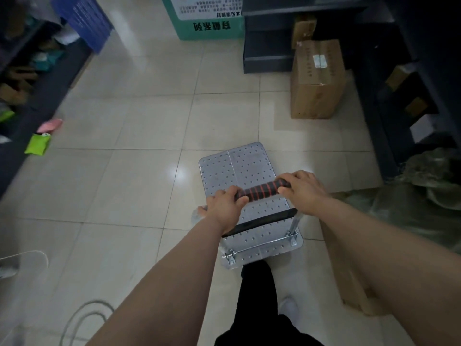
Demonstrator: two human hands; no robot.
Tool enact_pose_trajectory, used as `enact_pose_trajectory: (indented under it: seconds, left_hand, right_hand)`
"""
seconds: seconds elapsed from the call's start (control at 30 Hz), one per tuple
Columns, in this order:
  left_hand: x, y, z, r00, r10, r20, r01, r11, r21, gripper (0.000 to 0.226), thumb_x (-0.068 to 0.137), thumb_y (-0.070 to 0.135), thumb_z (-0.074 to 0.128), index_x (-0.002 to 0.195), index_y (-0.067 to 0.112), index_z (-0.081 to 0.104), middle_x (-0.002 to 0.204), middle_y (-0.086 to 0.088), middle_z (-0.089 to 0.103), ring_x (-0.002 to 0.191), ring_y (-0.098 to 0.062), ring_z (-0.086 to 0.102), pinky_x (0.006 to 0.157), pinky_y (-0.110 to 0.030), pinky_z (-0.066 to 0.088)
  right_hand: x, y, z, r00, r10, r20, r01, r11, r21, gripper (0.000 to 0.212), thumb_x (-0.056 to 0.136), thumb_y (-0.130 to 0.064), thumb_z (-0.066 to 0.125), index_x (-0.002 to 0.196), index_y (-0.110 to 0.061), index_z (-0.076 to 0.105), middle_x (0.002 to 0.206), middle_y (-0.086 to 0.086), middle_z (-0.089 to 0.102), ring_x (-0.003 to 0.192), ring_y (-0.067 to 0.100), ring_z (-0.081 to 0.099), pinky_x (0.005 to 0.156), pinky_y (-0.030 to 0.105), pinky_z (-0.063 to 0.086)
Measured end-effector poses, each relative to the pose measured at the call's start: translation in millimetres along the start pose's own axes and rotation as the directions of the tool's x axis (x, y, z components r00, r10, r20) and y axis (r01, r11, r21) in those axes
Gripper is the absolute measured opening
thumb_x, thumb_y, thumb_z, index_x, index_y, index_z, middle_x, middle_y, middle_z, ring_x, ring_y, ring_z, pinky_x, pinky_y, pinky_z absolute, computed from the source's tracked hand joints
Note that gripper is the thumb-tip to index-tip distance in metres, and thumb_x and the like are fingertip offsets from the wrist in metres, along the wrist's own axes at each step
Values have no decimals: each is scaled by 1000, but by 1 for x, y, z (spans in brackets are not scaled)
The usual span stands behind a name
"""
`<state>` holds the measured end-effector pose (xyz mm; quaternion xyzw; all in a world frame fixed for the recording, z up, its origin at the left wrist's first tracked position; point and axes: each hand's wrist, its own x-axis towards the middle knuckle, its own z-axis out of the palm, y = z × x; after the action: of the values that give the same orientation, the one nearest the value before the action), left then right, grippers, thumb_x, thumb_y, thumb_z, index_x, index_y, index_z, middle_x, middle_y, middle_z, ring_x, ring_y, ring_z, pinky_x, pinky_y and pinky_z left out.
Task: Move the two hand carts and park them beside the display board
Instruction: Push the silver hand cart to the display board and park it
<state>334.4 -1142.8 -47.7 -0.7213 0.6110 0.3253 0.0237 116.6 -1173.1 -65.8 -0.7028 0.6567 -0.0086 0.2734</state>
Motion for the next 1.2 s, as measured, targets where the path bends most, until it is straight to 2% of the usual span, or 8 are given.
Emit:
enact_pose_trajectory:
  seconds: [0.4, 0.67, 0.83, 0.9, 1.03, 1.2]
  left_hand:
    - [154, 5, -88, 999, 26, -37, -27, 1000, -6, 31, 94, 55, 36, 117, 39, 48, 120, -2, 51, 114, -29, 42, 102, -59, 27]
    - [237, -3, -138, 991, 28, -129, -22, 999, 49, 31, 92, 57, 37, 116, 41, 49, 117, -3, 52, 113, -30, 44, 104, -58, 26]
    - [297, 3, -169, 979, -63, -196, 75, 996, 55, 32, 93, 56, 35, 121, 46, 45, 128, -4, 44, 121, -29, 37, 106, -60, 16]
    - [323, 6, -185, 975, -104, -197, 112, 993, 33, 32, 93, 56, 35, 122, 47, 44, 131, -4, 42, 123, -28, 34, 106, -58, 18]
    - [375, 7, -218, 981, -124, -148, 124, 992, -10, 33, 91, 57, 37, 122, 48, 44, 130, -4, 43, 122, -28, 34, 106, -52, 19]
    - [436, 10, -251, 977, -132, -167, 128, 991, -34, 31, 90, 58, 38, 118, 50, 45, 128, -2, 44, 120, -27, 34, 106, -51, 18]
  right_hand:
    - [164, -39, -55, 1000, -10, 29, 10, 1000, 10, 27, 94, -44, 42, 119, -39, 48, 122, 4, 49, 118, 25, 38, 106, 44, 29]
    - [256, -71, -79, 997, -66, 50, 74, 982, -175, 33, 96, -46, 32, 125, -32, 39, 120, 10, 49, 113, 29, 42, 103, 45, 32]
    - [330, -86, -93, 996, -84, 42, 90, 980, -176, 34, 95, -50, 30, 125, -37, 38, 121, 8, 50, 114, 28, 41, 102, 46, 32]
    - [361, -92, -101, 996, -86, 37, 91, 980, -178, 32, 95, -50, 30, 123, -39, 39, 120, 7, 50, 115, 27, 41, 101, 46, 31]
    - [420, -103, -120, 992, -94, 86, 109, 977, -184, 31, 95, -51, 30, 123, -40, 38, 118, 6, 49, 114, 27, 41, 100, 48, 32]
    - [487, -116, -143, 987, -108, 118, 129, 975, -183, 34, 94, -53, 30, 125, -40, 37, 119, 6, 49, 114, 26, 41, 99, 50, 34]
